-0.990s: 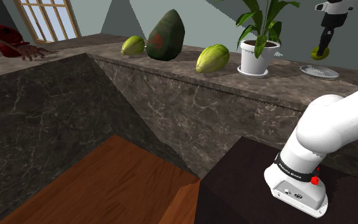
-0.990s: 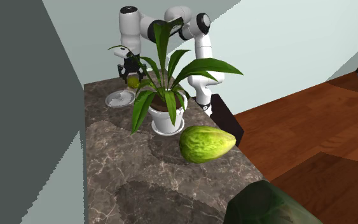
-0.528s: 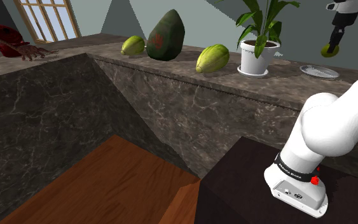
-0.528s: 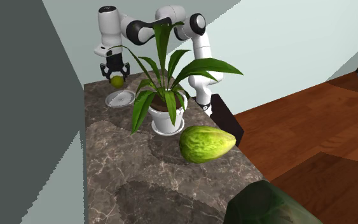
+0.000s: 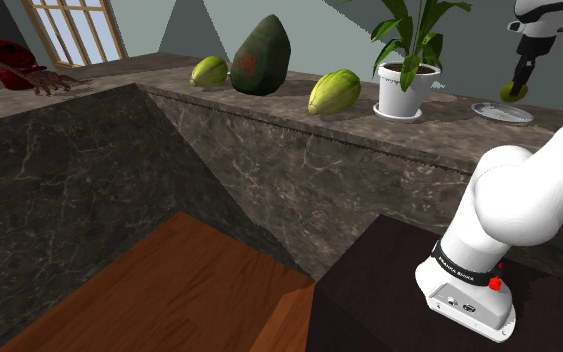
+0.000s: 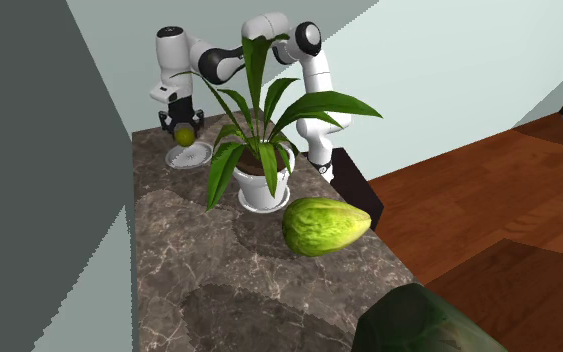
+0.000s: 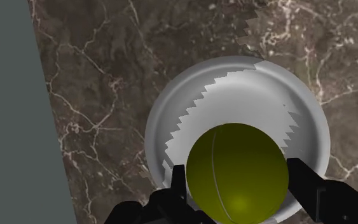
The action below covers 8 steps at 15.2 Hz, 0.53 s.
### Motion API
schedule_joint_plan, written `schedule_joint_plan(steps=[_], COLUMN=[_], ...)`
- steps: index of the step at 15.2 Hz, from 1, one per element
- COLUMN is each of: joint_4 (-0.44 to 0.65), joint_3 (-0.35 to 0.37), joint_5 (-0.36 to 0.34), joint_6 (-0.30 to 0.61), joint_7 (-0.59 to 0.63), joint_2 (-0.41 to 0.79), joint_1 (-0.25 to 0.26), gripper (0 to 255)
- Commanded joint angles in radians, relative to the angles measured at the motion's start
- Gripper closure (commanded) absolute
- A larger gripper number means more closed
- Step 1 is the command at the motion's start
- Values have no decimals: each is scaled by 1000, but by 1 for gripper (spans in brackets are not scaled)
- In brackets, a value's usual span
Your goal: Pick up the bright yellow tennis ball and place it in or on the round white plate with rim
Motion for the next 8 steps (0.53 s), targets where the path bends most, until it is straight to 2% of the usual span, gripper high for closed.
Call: schedule_joint_plan(steps=[1,8], joint_4=[-27,-82], joint_3=[-6,-33], joint_5=[-9,-28], joint_6=[24,80], joint_7=[8,24], joint_2=[-5,-13], joint_1=[-5,-1], gripper=[255,255])
